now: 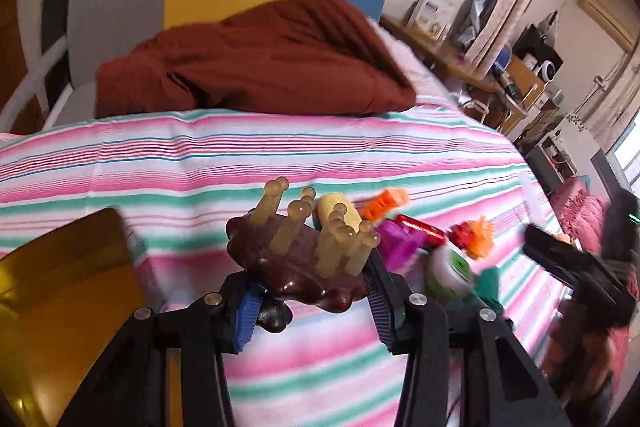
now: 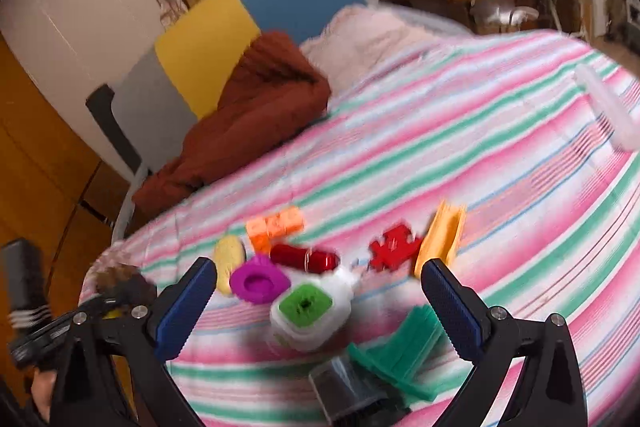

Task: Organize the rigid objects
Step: 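Grasp the brown spiky block with the left tool and lift it, then place the brown block in the gold tray with the left tool while the right tool grasps the black cup, then carry the black cup with the right tool and set it in the tray, then move the right tool back to the toys and grasp the green T-piece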

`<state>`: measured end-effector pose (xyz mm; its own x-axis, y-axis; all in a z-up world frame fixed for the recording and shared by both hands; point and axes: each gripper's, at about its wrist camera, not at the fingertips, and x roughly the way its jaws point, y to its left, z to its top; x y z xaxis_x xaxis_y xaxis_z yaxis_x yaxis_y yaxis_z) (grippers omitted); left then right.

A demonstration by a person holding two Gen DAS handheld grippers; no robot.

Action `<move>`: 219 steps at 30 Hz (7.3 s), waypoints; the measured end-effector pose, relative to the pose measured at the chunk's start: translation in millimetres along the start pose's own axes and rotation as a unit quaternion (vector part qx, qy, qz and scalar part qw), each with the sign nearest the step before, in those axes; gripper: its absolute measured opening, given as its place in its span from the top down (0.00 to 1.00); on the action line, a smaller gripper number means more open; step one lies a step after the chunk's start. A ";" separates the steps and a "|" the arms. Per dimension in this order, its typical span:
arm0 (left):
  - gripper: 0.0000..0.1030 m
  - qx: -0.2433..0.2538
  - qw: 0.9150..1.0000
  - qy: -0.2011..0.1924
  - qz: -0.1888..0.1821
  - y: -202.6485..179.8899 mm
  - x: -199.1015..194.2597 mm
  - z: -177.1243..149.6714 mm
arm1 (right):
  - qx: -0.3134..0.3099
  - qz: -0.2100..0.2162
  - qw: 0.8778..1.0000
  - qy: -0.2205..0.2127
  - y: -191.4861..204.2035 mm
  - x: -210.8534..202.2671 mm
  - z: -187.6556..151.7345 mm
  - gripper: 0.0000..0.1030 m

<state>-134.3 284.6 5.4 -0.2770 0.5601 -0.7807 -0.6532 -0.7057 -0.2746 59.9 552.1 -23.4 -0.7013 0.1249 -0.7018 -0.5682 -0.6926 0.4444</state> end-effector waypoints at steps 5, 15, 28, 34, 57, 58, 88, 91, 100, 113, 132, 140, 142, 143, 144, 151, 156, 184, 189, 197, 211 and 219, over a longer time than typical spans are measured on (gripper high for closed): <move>0.54 0.006 1.000 -0.022 -0.003 -7.1 -35.7 -28.0 | -0.032 -0.006 0.999 0.042 8.6 11.0 -10.1 0.28; 0.54 -0.022 0.999 -0.039 0.021 31.8 -90.8 -87.6 | -0.101 0.033 0.987 0.117 31.7 -4.6 -42.8 0.39; 0.54 -0.107 0.991 -0.040 0.075 120.3 -124.4 -144.6 | -0.150 -0.030 0.969 0.196 22.3 36.9 -74.1 0.57; 0.54 -0.146 0.984 -0.030 0.096 170.7 -127.6 -151.2 | -0.154 -0.038 0.967 0.201 24.8 38.3 -76.7 0.57; 0.32 -0.180 0.966 -0.011 0.185 267.0 -67.4 -78.1 | -0.179 -0.051 0.963 0.193 37.0 38.4 -82.5 0.57; 0.30 -0.176 0.967 -0.016 0.183 262.6 -72.2 -78.6 | -0.180 -0.052 0.963 0.193 37.9 38.9 -82.9 0.57; 0.30 -0.171 0.940 -0.093 0.280 135.9 -155.5 -188.3 | -0.274 -0.016 0.942 0.191 91.2 35.0 -117.8 0.57; 0.30 -0.173 0.941 -0.085 0.276 135.5 -156.3 -194.2 | -0.279 -0.025 0.942 0.184 103.9 32.8 -126.0 0.57; 0.30 -0.164 0.941 -0.092 0.280 134.6 -167.5 -202.3 | -0.247 -0.008 0.954 0.167 130.9 32.1 -137.2 0.58; 0.30 -0.190 0.936 -0.086 0.285 156.4 -173.6 -217.5 | -0.258 0.059 0.958 0.113 208.1 6.0 -127.9 0.58; 0.30 -0.220 0.917 -0.094 0.319 183.4 -196.2 -240.4 | -0.324 0.167 0.904 0.224 353.4 72.6 -225.2 0.58; 0.30 -0.227 0.917 -0.096 0.313 184.4 -198.2 -245.6 | -0.333 0.166 0.897 0.238 368.0 86.7 -238.9 0.58; 0.30 -0.226 0.917 -0.095 0.315 183.5 -198.6 -246.5 | -0.334 0.161 0.897 0.241 373.9 92.4 -240.1 0.58; 0.30 -0.225 0.917 -0.095 0.315 183.2 -198.5 -247.0 | -0.335 0.159 0.897 0.241 377.0 95.2 -239.8 0.58; 0.30 -0.225 0.917 -0.094 0.316 182.6 -198.3 -248.3 | -0.332 0.157 0.898 0.244 380.7 99.4 -240.0 0.58; 0.30 -0.229 0.917 -0.088 0.315 185.4 -197.3 -254.3 | -0.304 0.145 0.903 0.265 404.1 123.4 -242.6 0.58; 0.30 -0.233 0.915 -0.089 0.318 188.6 -198.7 -258.4 | -0.252 0.130 0.919 0.272 418.2 145.0 -237.6 0.58; 0.30 -0.234 0.915 -0.100 0.314 184.5 -205.3 -257.4 | -0.314 0.174 0.903 0.235 410.6 92.4 -244.8 0.37; 0.30 -0.221 0.918 -0.099 0.315 176.2 -202.8 -253.3 | -0.365 0.162 0.895 0.196 404.2 71.7 -247.6 0.37; 0.30 -0.210 0.922 -0.100 0.311 165.2 -201.2 -246.4 | -0.406 0.146 0.892 0.137 378.6 39.9 -240.8 0.37; 0.30 -0.184 0.933 -0.101 0.292 142.5 -193.6 -233.0 | -0.410 0.119 0.901 0.078 322.9 5.2 -195.8 0.37; 0.31 -0.185 0.947 -0.082 0.251 142.5 -185.4 -225.3 | -0.358 0.069 0.929 0.069 256.9 5.5 -142.3 0.32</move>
<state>-17.3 -17.6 -15.5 -0.6125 0.1519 -0.7757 -0.1272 -0.9875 -0.0929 -28.6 273.7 7.7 -0.6558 -0.0581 -0.7527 -0.0107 -0.9962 0.0862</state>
